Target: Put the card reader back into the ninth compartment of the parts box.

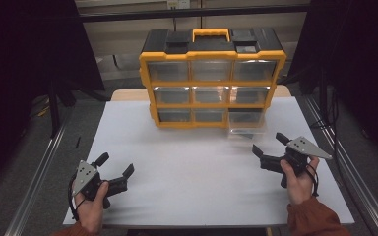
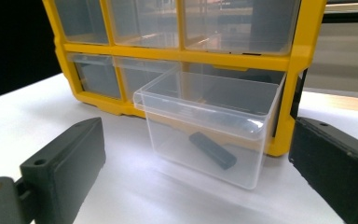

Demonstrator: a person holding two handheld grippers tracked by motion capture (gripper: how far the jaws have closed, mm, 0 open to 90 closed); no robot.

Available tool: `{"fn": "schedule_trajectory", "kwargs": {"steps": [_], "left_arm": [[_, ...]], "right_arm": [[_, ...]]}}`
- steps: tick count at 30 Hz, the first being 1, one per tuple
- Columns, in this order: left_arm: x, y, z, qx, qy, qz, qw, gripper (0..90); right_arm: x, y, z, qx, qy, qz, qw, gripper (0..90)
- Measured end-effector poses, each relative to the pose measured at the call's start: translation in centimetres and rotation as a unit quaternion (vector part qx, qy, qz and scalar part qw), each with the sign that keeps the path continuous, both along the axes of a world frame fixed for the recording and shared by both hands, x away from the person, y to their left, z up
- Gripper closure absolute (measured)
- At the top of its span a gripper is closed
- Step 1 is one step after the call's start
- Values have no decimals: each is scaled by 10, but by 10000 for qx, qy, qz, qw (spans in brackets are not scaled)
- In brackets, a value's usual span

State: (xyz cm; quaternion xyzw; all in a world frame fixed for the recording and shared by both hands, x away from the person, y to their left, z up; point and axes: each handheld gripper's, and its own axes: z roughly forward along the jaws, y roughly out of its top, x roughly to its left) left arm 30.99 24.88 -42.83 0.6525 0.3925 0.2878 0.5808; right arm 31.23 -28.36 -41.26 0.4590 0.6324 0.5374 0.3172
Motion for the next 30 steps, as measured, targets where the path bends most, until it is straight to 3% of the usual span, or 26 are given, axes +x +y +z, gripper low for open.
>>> {"fn": "schedule_trajectory", "kwargs": {"steps": [11,20,28,30], "left_arm": [[0,4,-2,33,41,52,10000,13],[-1,2,-1,61,-30,15,10000,1],[-4,2,1,2,-64,62,10000,1],[-4,2,1,67,-52,38,10000,0]], "right_arm": [[-15,1,-4,-34,-44,-101,9999,34],[-28,1,-15,-267,-4,-164,9995,34],[-49,-3,-20,-232,64,-110,9997,25],[-50,-3,-20,-196,38,-151,9997,26]]}}
